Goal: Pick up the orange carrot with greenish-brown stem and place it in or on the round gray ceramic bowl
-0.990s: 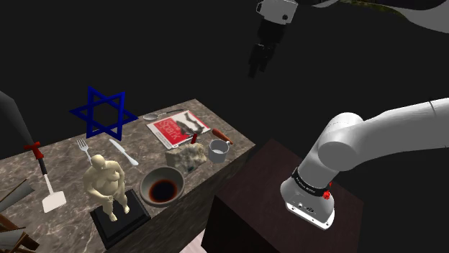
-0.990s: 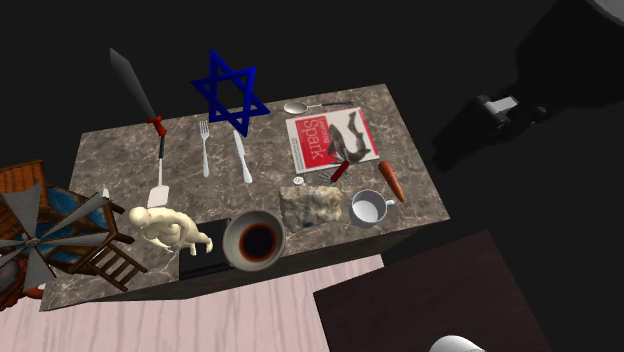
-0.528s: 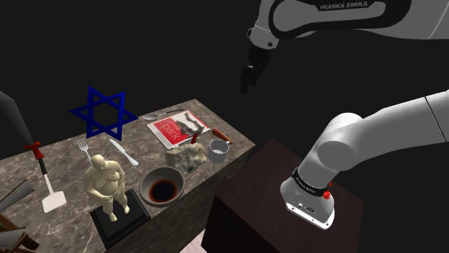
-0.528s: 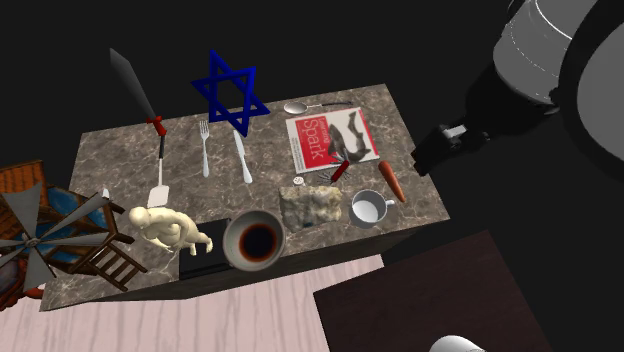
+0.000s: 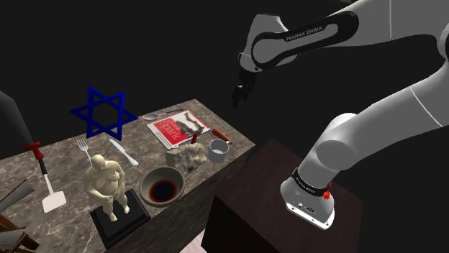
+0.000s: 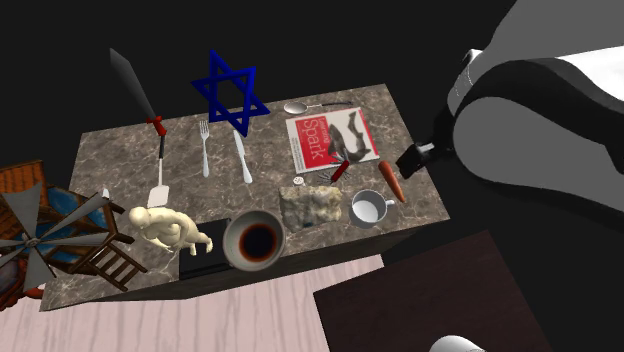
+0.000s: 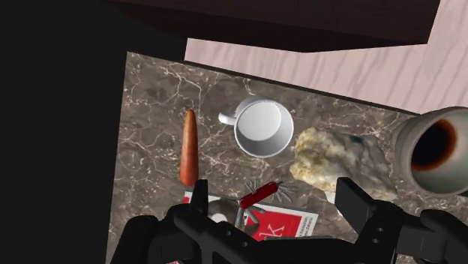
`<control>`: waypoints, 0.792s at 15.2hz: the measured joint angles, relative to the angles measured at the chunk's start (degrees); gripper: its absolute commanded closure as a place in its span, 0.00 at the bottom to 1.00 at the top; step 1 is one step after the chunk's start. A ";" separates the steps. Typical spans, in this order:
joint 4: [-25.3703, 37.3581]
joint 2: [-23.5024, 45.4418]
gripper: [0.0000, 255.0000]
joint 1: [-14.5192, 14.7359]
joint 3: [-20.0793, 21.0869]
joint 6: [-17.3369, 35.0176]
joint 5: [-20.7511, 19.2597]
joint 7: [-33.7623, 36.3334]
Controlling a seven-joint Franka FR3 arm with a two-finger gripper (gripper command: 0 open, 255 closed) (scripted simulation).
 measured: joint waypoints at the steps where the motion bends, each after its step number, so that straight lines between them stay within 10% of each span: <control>1: -0.44 1.93 0.00 -0.20 -0.39 2.36 -0.09 -0.51; 12: 0.29 25.92 0.00 -1.19 -3.88 25.72 2.56 -7.06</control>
